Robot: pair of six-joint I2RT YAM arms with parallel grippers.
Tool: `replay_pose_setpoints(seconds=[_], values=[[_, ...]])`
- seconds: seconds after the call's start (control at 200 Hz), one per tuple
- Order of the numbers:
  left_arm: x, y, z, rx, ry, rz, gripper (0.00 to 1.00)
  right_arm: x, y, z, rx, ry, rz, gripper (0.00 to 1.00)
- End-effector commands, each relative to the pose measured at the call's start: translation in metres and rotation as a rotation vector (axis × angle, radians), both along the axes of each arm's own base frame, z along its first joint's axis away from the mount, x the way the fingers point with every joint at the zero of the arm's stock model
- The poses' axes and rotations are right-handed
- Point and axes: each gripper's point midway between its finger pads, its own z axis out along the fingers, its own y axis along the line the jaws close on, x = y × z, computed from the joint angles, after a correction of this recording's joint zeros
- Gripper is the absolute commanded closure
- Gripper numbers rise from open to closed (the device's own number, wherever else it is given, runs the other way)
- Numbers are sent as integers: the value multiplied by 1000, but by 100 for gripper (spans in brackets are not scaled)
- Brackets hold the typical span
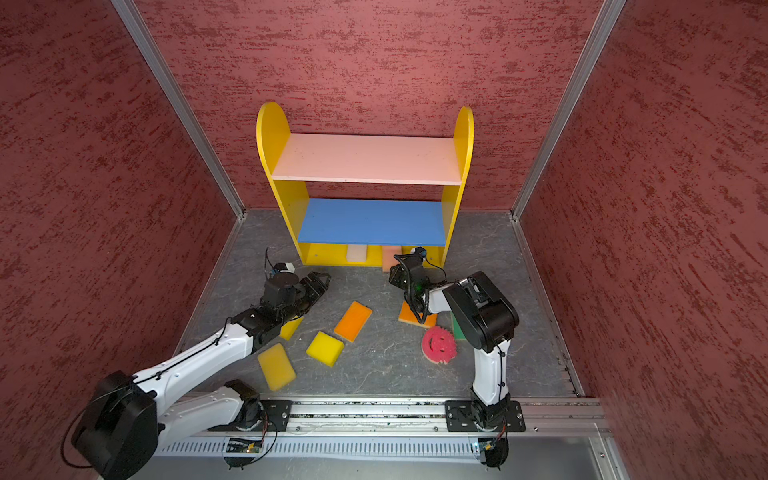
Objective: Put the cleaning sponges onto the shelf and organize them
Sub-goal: 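Set the pink sponge upright beside the white sponge with the right gripper, then push the pink sponge against the shelf back with the right gripper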
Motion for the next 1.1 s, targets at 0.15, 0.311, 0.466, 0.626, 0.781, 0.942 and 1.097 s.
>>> replay_pose_setpoints(seconds=[0.15,0.311,0.466,0.626,0.781,0.942,1.097], values=[[1,0,-2,-1,-11,-10,19,16,13,15,62,-52,6,60],[2,0,-3,-3,-9,-14,19,7,9,21,68,-61,7,59],[2,0,-2,-6,-13,-13,19,-14,7,33,151,-68,23,59],[1,1,-3,-9,-12,-14,18,-30,13,37,315,-57,43,82],[-1,1,-3,-12,-11,-16,19,-25,23,32,432,-43,52,100],[-3,6,1,-8,-16,-9,18,-12,20,17,466,-24,13,100],[-5,14,1,-4,-24,12,18,-2,19,9,459,-23,4,100]])
